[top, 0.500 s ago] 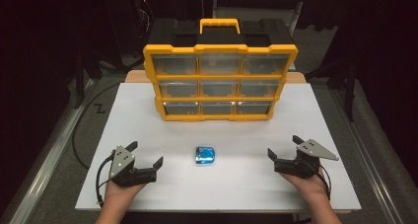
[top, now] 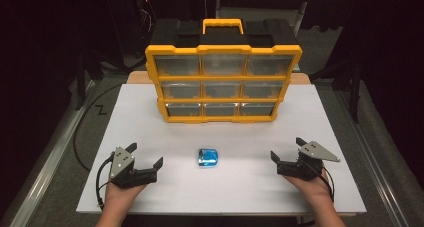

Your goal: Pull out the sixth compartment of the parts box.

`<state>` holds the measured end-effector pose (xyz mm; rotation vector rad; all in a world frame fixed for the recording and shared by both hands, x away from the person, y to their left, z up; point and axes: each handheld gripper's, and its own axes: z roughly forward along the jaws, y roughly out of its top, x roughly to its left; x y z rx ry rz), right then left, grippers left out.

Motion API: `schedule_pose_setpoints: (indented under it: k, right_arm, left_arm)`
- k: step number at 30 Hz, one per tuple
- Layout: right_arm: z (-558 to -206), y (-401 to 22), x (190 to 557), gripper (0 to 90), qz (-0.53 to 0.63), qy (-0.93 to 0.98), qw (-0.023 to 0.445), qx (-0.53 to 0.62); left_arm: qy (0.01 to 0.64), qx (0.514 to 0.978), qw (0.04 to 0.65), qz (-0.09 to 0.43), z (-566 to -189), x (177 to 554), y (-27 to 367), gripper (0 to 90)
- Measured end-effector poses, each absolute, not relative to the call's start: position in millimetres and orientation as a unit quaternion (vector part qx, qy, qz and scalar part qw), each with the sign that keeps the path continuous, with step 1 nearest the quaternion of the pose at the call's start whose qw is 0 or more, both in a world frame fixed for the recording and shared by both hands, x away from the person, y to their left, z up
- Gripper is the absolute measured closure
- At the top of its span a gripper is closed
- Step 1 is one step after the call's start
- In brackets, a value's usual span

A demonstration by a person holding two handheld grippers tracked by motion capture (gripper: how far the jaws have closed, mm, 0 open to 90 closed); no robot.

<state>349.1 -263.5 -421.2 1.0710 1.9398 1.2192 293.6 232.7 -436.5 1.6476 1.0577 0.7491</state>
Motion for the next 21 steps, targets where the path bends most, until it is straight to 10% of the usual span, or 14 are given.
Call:
schedule_pose_setpoints:
  k: [21]
  right_arm:
    - [-420.6, -253.6, 365.0, 0.7, 0.45, 0.724, 0.32, 0.413]
  left_arm:
    - [0.434, 0.69, 0.496, 0.3, -438.9, 296.6, 231.3, 0.8]
